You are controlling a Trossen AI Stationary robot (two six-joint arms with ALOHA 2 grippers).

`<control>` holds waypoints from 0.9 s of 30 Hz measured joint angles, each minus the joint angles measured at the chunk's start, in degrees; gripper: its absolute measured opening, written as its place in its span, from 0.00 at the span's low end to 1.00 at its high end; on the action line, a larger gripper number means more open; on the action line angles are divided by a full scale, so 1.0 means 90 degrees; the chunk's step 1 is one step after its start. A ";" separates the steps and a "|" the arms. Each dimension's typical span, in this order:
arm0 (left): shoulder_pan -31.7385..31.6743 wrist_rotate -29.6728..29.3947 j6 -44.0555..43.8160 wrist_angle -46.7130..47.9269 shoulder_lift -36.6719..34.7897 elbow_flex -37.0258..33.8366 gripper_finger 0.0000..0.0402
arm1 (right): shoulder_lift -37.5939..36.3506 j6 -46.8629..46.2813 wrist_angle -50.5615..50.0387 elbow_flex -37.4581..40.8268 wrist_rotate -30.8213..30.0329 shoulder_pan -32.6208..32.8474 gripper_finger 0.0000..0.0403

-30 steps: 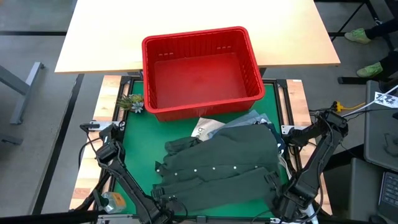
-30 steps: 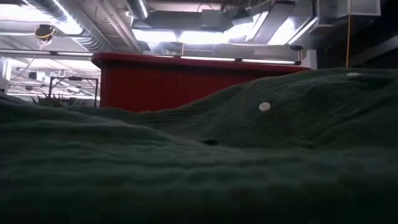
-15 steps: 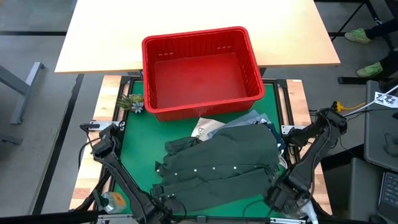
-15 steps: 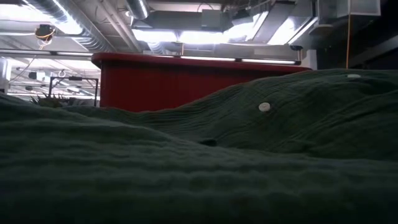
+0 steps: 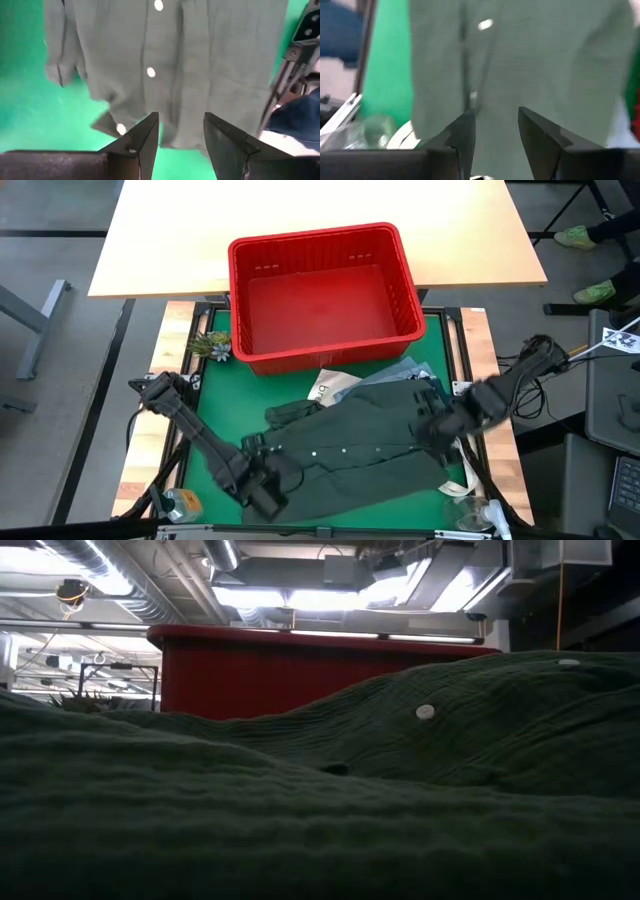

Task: Fold laundry
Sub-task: Fold the patterned white shirt

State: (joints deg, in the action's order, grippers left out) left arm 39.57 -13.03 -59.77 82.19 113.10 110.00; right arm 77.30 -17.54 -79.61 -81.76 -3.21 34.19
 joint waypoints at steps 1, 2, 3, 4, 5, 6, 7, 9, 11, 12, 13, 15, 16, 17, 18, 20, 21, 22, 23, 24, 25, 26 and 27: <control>-0.0110 0.0010 0.0219 -0.0004 -0.0014 0.0000 0.37 | -0.0100 0.0086 0.0001 0.0001 -0.0049 -0.0208 0.36; -0.0208 0.0017 0.0454 -0.0007 -0.0015 0.0000 0.37 | -0.0215 0.0180 0.0044 0.0041 -0.0093 -0.0415 0.36; -0.0330 0.0066 0.0697 -0.0013 -0.0015 -0.0002 0.37 | -0.0329 0.0286 0.0084 0.0127 -0.0103 -0.0617 0.36; -0.0454 0.0139 0.0955 -0.0013 -0.0015 -0.0004 0.37 | -0.0445 0.0407 0.0126 0.0254 -0.0094 -0.0841 0.36; -0.0581 0.0199 0.1220 -0.0019 -0.0020 -0.0037 0.37 | -0.0570 0.0555 0.0213 0.0403 -0.0068 -0.1074 0.36; -0.0715 0.0337 0.1525 -0.0007 -0.0027 -0.0094 0.37 | -0.0694 0.0715 0.0362 0.0590 0.0012 -0.1298 0.36; -0.0848 0.0463 0.1821 0.0087 -0.0029 -0.0148 0.37 | -0.0815 0.0903 0.0472 0.0786 0.0168 -0.1543 0.36; -0.1079 0.0555 0.2208 0.0526 -0.0076 -0.0285 0.37 | -0.1020 0.1258 0.0614 0.1155 0.0566 -0.2060 0.36; -0.1316 0.0549 0.2367 0.0909 -0.0302 -0.0467 0.37 | -0.1202 0.1507 0.0736 0.1451 0.0970 -0.2560 0.36; -0.1430 0.0540 0.2474 0.0844 -0.0515 -0.0654 0.37 | -0.1260 0.1584 0.0723 0.1568 0.1128 -0.2798 0.36; -0.1532 0.0528 0.2562 0.0713 -0.0776 -0.0902 0.37 | -0.1305 0.1663 0.0718 0.1670 0.1243 -0.3012 0.36; -0.1757 0.0460 0.2656 0.0181 -0.1367 -0.1576 0.37 | -0.1396 0.1809 0.0719 0.1852 0.1362 -0.3398 0.36; -0.1868 0.0410 0.2662 -0.0168 -0.1684 -0.1989 0.37 | -0.1406 0.1851 0.0711 0.1909 0.1393 -0.3557 0.36; -0.1975 0.0360 0.2665 -0.0510 -0.2024 -0.2451 0.37 | -0.1407 0.1874 0.0711 0.1934 0.1423 -0.3699 0.36; -0.2100 0.0359 0.2667 -0.0821 -0.2349 -0.2924 0.37 | -0.1407 0.1885 0.0716 0.1951 0.1426 -0.3814 0.36; -0.2390 0.0411 0.2634 -0.1616 -0.2976 -0.3849 0.37 | -0.1407 0.1887 0.0730 0.1966 0.1429 -0.3983 0.36; -0.2534 0.0464 0.2555 -0.2067 -0.3245 -0.4269 0.37 | -0.1399 0.1896 0.0787 0.1967 0.1429 -0.4036 0.36; -0.2676 0.0510 0.2505 -0.2488 -0.3470 -0.4682 0.37 | -0.1392 0.1942 0.0888 0.1965 0.1430 -0.4072 0.36; -0.2812 0.0535 0.2449 -0.2869 -0.3670 -0.5055 0.37 | -0.1381 0.1988 0.0991 0.1965 0.1425 -0.4089 0.36; -0.2935 0.0552 0.2324 -0.3259 -0.3825 -0.5387 0.37 | -0.1373 0.2017 0.1086 0.1965 0.1424 -0.4111 0.36; -0.3047 0.0561 0.2193 -0.3643 -0.3938 -0.5669 0.37 | -0.1370 0.2026 0.1187 0.1965 0.1396 -0.4104 0.36; -0.3160 0.0565 0.2092 -0.3992 -0.4025 -0.5900 0.37 | -0.1371 0.2028 0.1285 0.1965 0.1352 -0.4096 0.36; -0.3263 0.0565 0.2003 -0.4251 -0.4064 -0.6096 0.37 | -0.1373 0.2023 0.1365 0.1965 0.1302 -0.4096 0.36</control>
State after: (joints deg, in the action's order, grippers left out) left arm 10.21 -7.95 -41.75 43.93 76.52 55.13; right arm 64.95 0.67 -67.33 -64.07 8.51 -2.68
